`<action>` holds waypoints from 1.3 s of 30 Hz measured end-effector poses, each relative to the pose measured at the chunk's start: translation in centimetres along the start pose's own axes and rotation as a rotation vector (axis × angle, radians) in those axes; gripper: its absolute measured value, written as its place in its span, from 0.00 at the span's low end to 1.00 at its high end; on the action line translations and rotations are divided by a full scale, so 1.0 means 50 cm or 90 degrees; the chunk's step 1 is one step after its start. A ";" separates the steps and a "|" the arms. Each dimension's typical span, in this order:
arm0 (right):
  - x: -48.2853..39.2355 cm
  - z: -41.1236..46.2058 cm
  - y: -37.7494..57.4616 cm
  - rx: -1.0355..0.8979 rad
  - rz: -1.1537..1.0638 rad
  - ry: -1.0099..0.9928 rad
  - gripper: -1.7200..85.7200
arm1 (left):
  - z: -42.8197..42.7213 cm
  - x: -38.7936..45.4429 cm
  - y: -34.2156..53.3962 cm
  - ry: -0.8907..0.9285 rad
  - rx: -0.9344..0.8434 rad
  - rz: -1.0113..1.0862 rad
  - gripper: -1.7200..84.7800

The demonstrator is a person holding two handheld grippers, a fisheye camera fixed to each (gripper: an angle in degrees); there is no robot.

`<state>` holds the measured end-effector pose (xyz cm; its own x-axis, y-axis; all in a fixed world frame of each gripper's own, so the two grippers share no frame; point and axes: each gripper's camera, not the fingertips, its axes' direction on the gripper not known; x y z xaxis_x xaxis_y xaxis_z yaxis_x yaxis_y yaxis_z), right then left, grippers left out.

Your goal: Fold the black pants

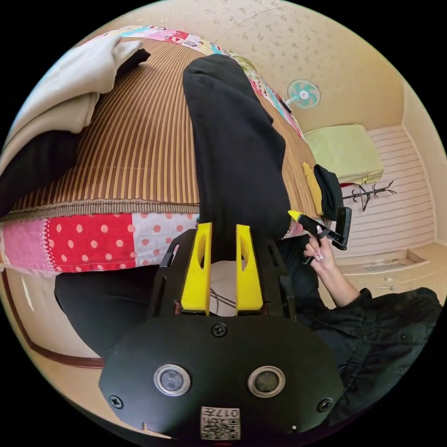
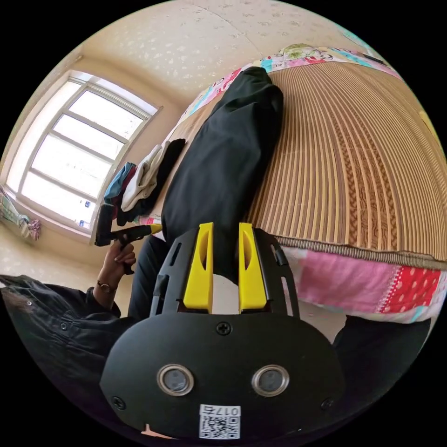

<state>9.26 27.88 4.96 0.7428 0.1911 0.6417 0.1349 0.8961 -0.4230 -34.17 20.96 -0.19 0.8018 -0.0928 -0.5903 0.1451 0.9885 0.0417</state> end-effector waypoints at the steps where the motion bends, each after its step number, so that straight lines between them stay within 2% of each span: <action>1: -0.009 -0.007 0.011 0.002 0.009 0.032 0.08 | 0.000 0.003 -0.003 0.001 -0.001 -0.005 0.10; 6: -0.062 -0.084 0.026 0.024 -0.044 0.029 0.04 | -0.033 0.050 0.006 0.011 -0.002 0.017 0.02; 9: -0.102 -0.124 0.043 0.020 -0.097 0.004 0.03 | -0.087 0.093 0.042 0.025 0.044 0.071 0.01; 11: -0.086 -0.110 0.052 -0.007 -0.106 0.005 0.03 | -0.086 0.092 0.051 0.007 0.032 0.059 0.01; 14: -0.021 -0.088 0.029 -0.082 -0.041 -0.031 0.04 | -0.051 0.061 0.047 -0.012 -0.011 -0.022 0.02; 16: 0.001 -0.133 0.016 -0.015 -0.028 -0.085 0.05 | -0.063 0.064 0.041 0.045 0.033 -0.022 0.03; 18: 0.019 -0.167 -0.017 0.026 -0.007 -0.093 0.08 | -0.090 0.085 0.016 0.079 0.089 -0.008 0.08; 21: 0.032 -0.159 -0.098 -0.009 -0.017 -0.052 0.13 | -0.097 0.118 -0.044 0.012 0.110 0.007 0.12; 23: 0.039 -0.121 -0.152 -0.084 0.022 -0.001 0.14 | -0.072 0.125 -0.085 -0.032 0.077 0.004 0.13; 25: 0.015 -0.128 -0.168 -0.089 -0.016 0.021 0.11 | -0.038 0.125 -0.115 -0.039 0.015 0.003 0.13; 27: 0.007 -0.126 -0.171 -0.117 -0.032 0.019 0.09 | -0.027 0.135 -0.108 -0.008 0.026 0.007 0.13; 29: 0.029 -0.162 -0.154 -0.106 -0.031 -0.017 0.06 | -0.027 0.149 -0.086 -0.052 0.038 0.001 0.08; 31: 0.061 -0.198 -0.129 -0.116 -0.021 -0.050 0.05 | -0.027 0.172 -0.063 -0.048 0.033 0.010 0.07; 34: 0.104 -0.250 -0.075 -0.149 -0.028 -0.055 0.04 | -0.009 0.225 -0.022 -0.029 -0.033 0.072 0.06; 36: 0.123 -0.283 -0.048 -0.148 -0.036 -0.053 0.04 | 0.013 0.246 0.008 -0.025 -0.093 0.101 0.06; 39: 0.151 -0.350 -0.039 -0.089 -0.016 -0.090 0.05 | 0.009 0.219 0.027 -0.029 -0.098 0.057 0.09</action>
<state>26.09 20.55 -0.56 0.6393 0.2326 0.7329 0.2499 0.8385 -0.4842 -24.93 21.21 -6.24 0.8335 -0.0059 -0.5524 -0.0149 0.9993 -0.0332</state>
